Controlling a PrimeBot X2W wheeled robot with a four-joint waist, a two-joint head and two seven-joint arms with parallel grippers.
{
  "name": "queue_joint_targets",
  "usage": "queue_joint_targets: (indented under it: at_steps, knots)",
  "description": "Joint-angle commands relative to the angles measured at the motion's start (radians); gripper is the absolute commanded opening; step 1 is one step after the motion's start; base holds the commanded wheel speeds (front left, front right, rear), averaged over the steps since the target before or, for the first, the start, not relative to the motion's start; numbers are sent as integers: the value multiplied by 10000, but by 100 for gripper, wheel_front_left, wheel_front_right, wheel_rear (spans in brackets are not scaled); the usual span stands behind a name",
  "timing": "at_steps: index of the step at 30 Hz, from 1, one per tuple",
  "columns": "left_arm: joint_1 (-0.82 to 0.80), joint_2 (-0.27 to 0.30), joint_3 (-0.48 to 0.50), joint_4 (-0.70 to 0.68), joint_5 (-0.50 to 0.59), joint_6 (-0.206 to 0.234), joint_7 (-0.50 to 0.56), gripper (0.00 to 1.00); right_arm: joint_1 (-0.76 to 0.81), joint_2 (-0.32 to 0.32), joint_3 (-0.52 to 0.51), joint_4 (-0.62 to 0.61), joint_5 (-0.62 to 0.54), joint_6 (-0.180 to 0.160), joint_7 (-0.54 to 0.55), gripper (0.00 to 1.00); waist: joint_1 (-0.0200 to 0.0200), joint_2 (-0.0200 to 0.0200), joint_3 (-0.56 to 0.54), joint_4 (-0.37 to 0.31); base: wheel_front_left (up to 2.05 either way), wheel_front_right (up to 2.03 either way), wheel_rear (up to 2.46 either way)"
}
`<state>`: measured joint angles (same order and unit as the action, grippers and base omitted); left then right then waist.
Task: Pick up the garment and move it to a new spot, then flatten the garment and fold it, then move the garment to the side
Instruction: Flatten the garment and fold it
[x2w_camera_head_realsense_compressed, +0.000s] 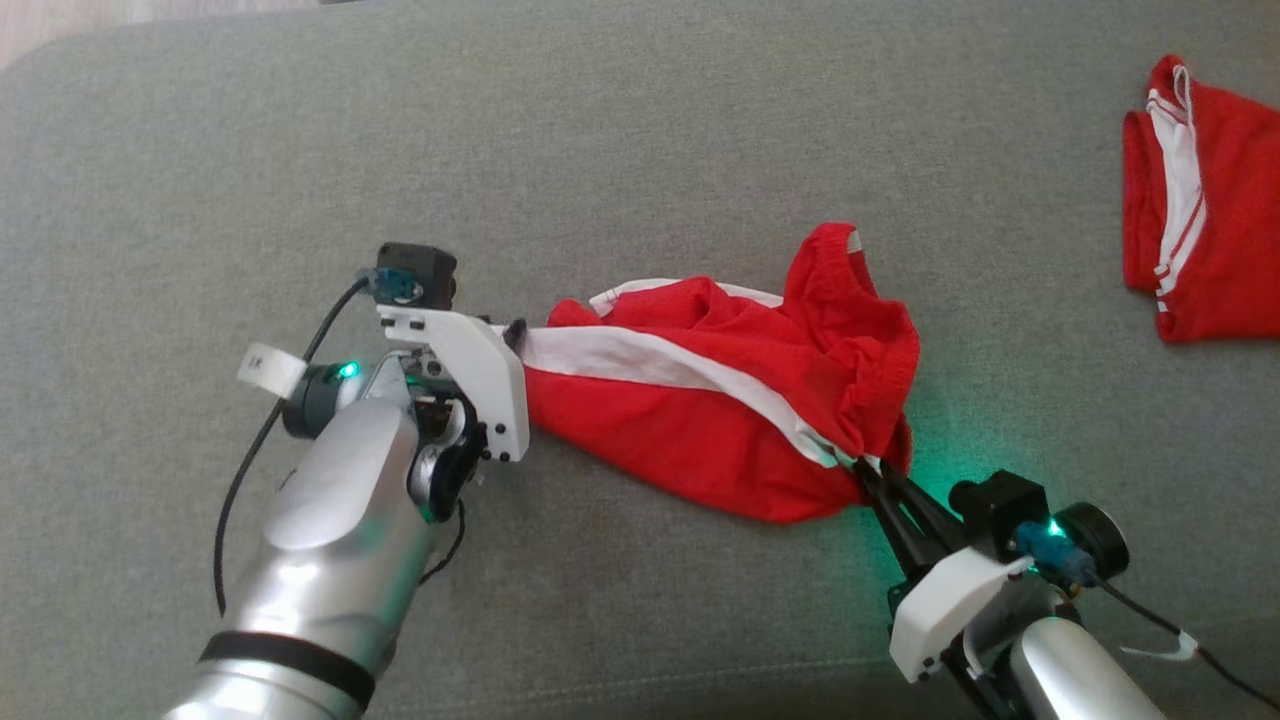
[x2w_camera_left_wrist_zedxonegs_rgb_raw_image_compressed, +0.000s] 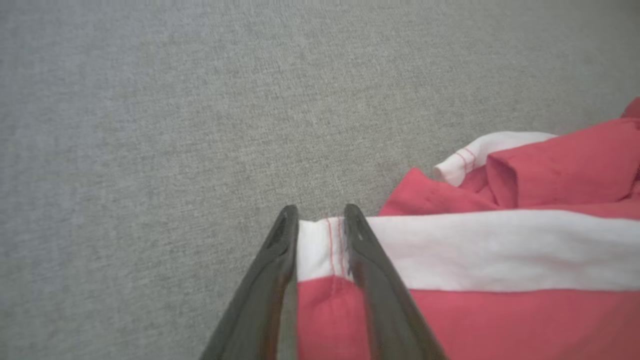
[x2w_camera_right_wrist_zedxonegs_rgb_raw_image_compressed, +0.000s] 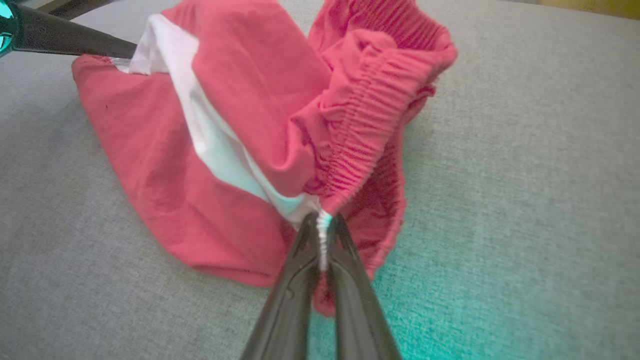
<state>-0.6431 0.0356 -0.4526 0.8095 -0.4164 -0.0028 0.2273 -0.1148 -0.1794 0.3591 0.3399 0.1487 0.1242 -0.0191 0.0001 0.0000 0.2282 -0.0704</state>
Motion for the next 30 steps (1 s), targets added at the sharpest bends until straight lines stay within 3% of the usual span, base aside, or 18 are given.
queue_joint_targets:
  at_steps: [1,2,4,6,7,10,16,17,20,30]
  knots:
    - [-454,156,188,-228,-33,50,-27,47,-206,-91,229,-200,27,65,-129,0,-1,0,8,-12,0,0,0]
    - [-488,155,169,-202,-30,44,-45,43,-215,-84,229,-188,31,65,-145,0,-1,0,15,-16,0,0,0]
    - [-554,155,104,-122,-35,26,-54,23,-227,-67,213,-156,34,65,-183,0,-1,0,19,-14,0,0,0]
    - [-581,163,36,-59,-3,43,11,23,-227,-61,211,-138,33,65,-199,0,-1,0,13,-8,0,0,0]
    - [-598,176,-5,-39,25,57,46,15,-227,-61,209,-132,31,65,-206,0,-1,0,12,-2,0,0,0]
    - [-646,219,-111,-1,91,100,179,30,-228,-69,177,-122,22,65,-220,0,-1,0,-1,29,0,0,0]
    - [-644,316,-329,-7,191,196,623,33,-208,-56,160,-137,10,65,-212,0,-1,0,-34,88,0,0,0]
    - [-636,327,-342,-34,188,217,668,30,-206,-57,161,-143,15,65,-211,0,-1,0,-34,94,0,0,0]
    - [-609,357,-380,-149,180,266,739,0,-215,-58,159,-146,24,65,-216,0,-1,0,-32,110,0,0,0]
    - [-424,428,-380,-793,74,307,399,0,-298,-55,-4,-244,-8,65,-450,0,-1,0,-123,109,0,0,0]
